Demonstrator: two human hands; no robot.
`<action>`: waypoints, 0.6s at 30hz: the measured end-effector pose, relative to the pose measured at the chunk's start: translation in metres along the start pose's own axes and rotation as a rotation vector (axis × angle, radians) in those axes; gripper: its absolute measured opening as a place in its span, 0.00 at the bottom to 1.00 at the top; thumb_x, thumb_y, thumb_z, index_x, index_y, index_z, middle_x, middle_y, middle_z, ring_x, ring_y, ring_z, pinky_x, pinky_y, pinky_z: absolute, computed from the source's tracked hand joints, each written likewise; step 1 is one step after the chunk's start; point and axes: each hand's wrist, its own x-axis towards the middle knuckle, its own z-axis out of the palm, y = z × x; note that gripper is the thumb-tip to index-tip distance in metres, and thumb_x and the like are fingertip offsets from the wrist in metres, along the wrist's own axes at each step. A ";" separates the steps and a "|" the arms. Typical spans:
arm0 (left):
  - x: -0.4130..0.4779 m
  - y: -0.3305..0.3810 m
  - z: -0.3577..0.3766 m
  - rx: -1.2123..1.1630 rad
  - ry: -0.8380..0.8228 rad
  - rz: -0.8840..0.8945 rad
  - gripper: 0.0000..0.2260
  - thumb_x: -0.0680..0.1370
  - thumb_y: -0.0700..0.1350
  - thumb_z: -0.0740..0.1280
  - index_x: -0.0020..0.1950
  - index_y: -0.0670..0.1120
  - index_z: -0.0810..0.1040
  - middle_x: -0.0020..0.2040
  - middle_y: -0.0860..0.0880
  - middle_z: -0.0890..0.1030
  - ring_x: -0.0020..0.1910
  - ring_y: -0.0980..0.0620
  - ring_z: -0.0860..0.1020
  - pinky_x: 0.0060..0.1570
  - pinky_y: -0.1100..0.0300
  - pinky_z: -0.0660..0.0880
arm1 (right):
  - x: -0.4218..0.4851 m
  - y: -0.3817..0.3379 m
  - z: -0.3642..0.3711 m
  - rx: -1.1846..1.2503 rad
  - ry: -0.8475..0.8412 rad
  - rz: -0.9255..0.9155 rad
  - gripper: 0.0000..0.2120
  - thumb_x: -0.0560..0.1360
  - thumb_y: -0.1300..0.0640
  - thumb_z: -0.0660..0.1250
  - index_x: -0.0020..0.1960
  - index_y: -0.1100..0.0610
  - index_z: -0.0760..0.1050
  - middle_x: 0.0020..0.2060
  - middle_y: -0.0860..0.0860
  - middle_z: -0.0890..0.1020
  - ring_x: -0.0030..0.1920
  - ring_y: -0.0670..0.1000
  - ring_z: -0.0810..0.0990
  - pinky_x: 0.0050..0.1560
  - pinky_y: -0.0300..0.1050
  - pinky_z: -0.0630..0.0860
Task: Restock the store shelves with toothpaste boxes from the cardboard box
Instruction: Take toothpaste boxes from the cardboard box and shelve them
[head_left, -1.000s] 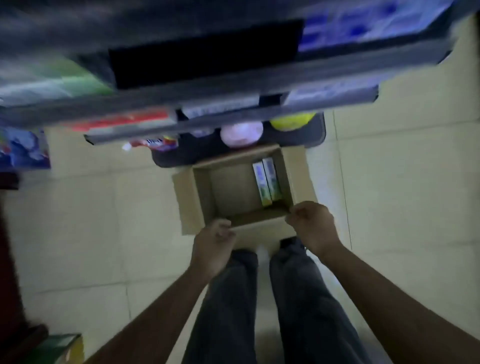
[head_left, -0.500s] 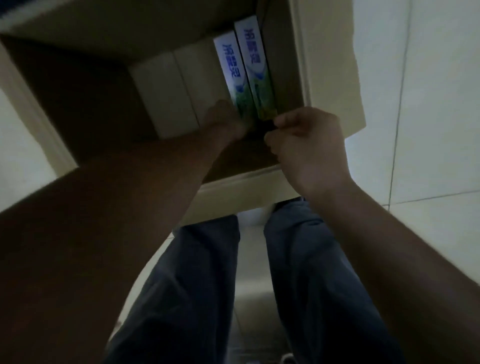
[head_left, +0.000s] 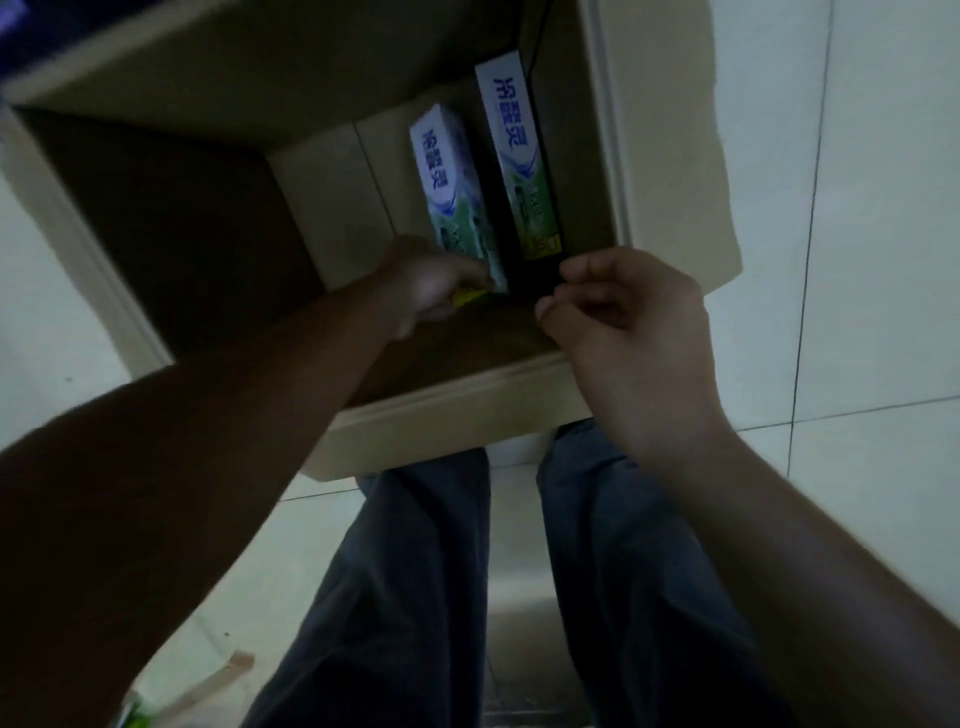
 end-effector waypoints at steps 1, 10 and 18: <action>-0.022 0.005 -0.005 -0.105 -0.062 -0.055 0.26 0.60 0.50 0.81 0.56 0.45 0.83 0.55 0.42 0.85 0.45 0.51 0.85 0.39 0.59 0.82 | -0.004 -0.003 0.000 0.029 -0.030 0.013 0.16 0.72 0.60 0.77 0.59 0.54 0.80 0.48 0.47 0.84 0.47 0.41 0.83 0.49 0.35 0.78; -0.153 0.020 -0.009 -0.230 -0.441 0.055 0.10 0.64 0.47 0.79 0.45 0.54 0.89 0.50 0.46 0.88 0.45 0.51 0.86 0.40 0.61 0.82 | -0.047 -0.013 0.010 -0.200 -0.081 -0.450 0.30 0.70 0.59 0.79 0.70 0.59 0.73 0.60 0.54 0.80 0.59 0.47 0.77 0.57 0.28 0.71; -0.078 0.027 0.024 -0.291 -0.010 -0.011 0.08 0.83 0.47 0.60 0.52 0.47 0.78 0.51 0.46 0.83 0.45 0.50 0.82 0.48 0.56 0.78 | -0.031 0.002 -0.055 0.362 0.176 -0.152 0.23 0.67 0.66 0.80 0.59 0.57 0.81 0.48 0.47 0.88 0.48 0.45 0.87 0.45 0.36 0.82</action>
